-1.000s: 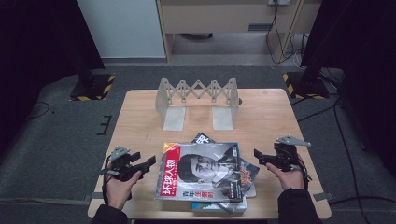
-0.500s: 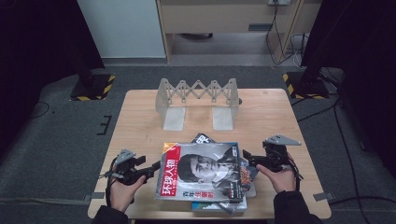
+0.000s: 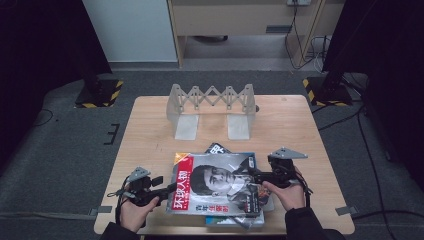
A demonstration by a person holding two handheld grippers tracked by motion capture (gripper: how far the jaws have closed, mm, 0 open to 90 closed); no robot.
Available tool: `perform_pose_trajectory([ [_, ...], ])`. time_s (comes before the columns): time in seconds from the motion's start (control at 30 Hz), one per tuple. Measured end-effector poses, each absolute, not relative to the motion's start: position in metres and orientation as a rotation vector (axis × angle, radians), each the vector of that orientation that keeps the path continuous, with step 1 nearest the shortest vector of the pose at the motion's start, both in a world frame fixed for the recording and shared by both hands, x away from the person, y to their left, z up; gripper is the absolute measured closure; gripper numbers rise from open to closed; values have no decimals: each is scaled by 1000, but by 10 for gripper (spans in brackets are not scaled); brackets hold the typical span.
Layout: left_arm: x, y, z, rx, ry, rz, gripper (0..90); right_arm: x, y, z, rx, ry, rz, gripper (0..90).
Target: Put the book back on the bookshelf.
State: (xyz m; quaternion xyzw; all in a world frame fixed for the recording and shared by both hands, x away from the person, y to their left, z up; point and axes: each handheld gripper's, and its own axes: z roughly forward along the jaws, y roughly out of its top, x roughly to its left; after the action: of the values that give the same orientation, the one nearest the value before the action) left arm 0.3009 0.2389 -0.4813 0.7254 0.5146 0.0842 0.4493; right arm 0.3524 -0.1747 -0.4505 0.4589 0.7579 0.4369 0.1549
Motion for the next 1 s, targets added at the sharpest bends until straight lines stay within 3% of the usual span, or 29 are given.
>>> perform_pose_trajectory([
  [0.47, 294, 230, -491, 1852, 1276, 107, 316, 347, -157, -466, 1281, 2259, 1241, 153],
  [1.0, 301, 222, -505, 1836, 1264, -106, 247, 346, -143, -482, 1249, 2311, 1200, 154],
])
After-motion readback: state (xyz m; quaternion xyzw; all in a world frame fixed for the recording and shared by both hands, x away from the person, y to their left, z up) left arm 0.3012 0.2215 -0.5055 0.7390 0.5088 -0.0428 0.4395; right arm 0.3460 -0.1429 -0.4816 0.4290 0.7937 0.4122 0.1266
